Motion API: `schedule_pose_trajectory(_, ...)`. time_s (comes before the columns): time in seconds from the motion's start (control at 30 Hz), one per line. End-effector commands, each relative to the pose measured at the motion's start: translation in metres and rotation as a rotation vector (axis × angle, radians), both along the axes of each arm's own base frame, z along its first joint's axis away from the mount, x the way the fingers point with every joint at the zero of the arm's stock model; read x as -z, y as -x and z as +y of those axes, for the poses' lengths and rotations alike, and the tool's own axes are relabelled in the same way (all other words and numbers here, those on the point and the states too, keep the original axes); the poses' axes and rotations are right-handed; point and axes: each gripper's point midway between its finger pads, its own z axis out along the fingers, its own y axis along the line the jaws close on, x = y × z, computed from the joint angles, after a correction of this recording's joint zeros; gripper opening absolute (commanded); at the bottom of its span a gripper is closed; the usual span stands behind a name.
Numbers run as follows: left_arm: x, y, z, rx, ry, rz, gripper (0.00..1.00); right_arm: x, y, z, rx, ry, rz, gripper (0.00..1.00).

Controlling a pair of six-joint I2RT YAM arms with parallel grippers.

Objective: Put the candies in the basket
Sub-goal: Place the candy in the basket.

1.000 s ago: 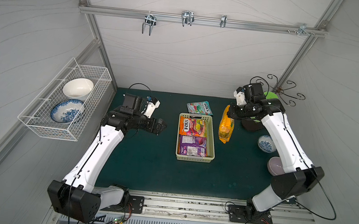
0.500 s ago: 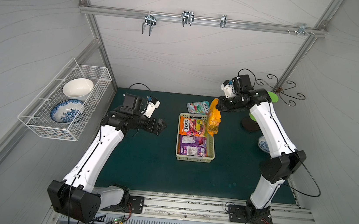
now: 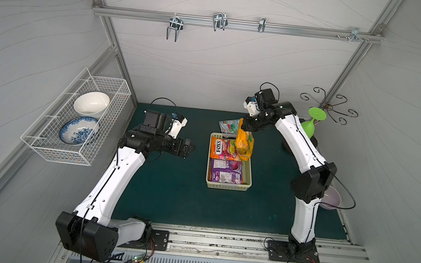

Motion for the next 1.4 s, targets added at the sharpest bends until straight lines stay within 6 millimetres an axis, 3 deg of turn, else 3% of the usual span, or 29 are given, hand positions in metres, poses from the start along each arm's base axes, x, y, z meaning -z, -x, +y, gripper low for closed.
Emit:
schedule_pose_trajectory(0.0,-0.010,-0.009,-0.001,-0.004,0.014,-0.049,0.98,0.019,0.002,0.012,-0.044,0.050,0.015,0.00)
schedule_pose_trajectory(0.33,-0.013,-0.006,-0.002,0.003,0.017,-0.044,0.97,0.049,0.005,0.066,-0.102,0.036,0.036,0.00)
schedule_pose_trajectory(0.4,-0.012,-0.008,0.000,-0.004,0.008,-0.047,0.97,0.049,0.005,0.078,-0.109,0.025,0.030,0.14)
schedule_pose_trajectory(0.57,-0.013,-0.006,-0.001,0.001,0.015,-0.044,0.97,0.031,0.013,0.098,-0.148,-0.001,-0.011,0.31)
schedule_pose_trajectory(0.73,-0.007,-0.009,0.000,-0.005,0.007,-0.043,0.98,0.009,0.008,0.064,-0.078,0.068,-0.088,0.37)
schedule_pose_trajectory(0.87,-0.012,-0.009,-0.001,-0.003,0.013,-0.041,0.98,0.011,0.002,0.028,-0.005,0.141,-0.115,0.48)
schedule_pose_trajectory(0.97,-0.007,-0.010,-0.001,-0.005,0.012,-0.039,0.98,0.025,-0.002,0.009,0.034,0.234,-0.138,0.56)
schedule_pose_trajectory(1.1,-0.013,-0.007,-0.001,-0.001,0.010,-0.041,0.98,0.046,-0.002,0.011,0.030,0.259,-0.102,0.60)
schedule_pose_trajectory(1.2,-0.007,-0.010,0.001,-0.008,0.003,-0.043,0.98,0.067,-0.002,0.014,0.028,0.287,-0.075,0.62)
schedule_pose_trajectory(1.37,-0.013,-0.008,-0.001,-0.002,0.010,-0.040,0.98,0.111,0.000,0.032,-0.001,0.286,0.008,0.66)
